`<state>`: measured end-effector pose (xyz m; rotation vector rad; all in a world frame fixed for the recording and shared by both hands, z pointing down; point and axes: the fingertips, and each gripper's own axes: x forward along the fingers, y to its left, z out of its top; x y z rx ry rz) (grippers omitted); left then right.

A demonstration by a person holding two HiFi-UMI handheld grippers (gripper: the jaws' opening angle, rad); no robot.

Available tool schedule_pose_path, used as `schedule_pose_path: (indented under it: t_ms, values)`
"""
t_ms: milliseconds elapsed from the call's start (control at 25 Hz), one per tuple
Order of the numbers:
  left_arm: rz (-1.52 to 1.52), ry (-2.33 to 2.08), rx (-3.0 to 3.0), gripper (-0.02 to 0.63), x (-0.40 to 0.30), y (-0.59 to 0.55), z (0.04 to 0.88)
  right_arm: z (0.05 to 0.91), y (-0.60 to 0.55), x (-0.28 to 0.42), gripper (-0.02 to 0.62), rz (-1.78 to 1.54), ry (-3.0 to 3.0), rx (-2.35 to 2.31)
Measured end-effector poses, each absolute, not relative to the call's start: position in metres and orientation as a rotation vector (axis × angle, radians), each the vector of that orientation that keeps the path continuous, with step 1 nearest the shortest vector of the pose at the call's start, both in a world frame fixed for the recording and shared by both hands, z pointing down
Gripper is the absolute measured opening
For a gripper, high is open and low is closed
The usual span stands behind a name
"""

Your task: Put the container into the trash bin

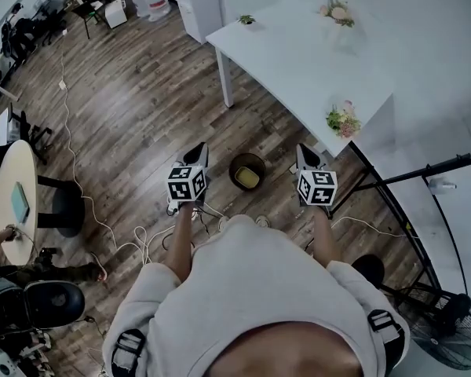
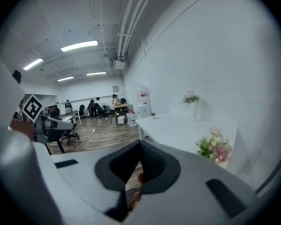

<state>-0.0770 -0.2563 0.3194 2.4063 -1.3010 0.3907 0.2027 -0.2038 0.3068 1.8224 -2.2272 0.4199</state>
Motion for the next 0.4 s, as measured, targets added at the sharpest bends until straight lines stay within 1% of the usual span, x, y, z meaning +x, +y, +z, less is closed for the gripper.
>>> schedule_pose_path:
  t_ms: [400]
  values:
    - [0.4,-1.28,2.391,0.011,-0.082,-0.256,0.326,0.309,-0.206,0.192,0.014,0.422,-2.217,1.801]
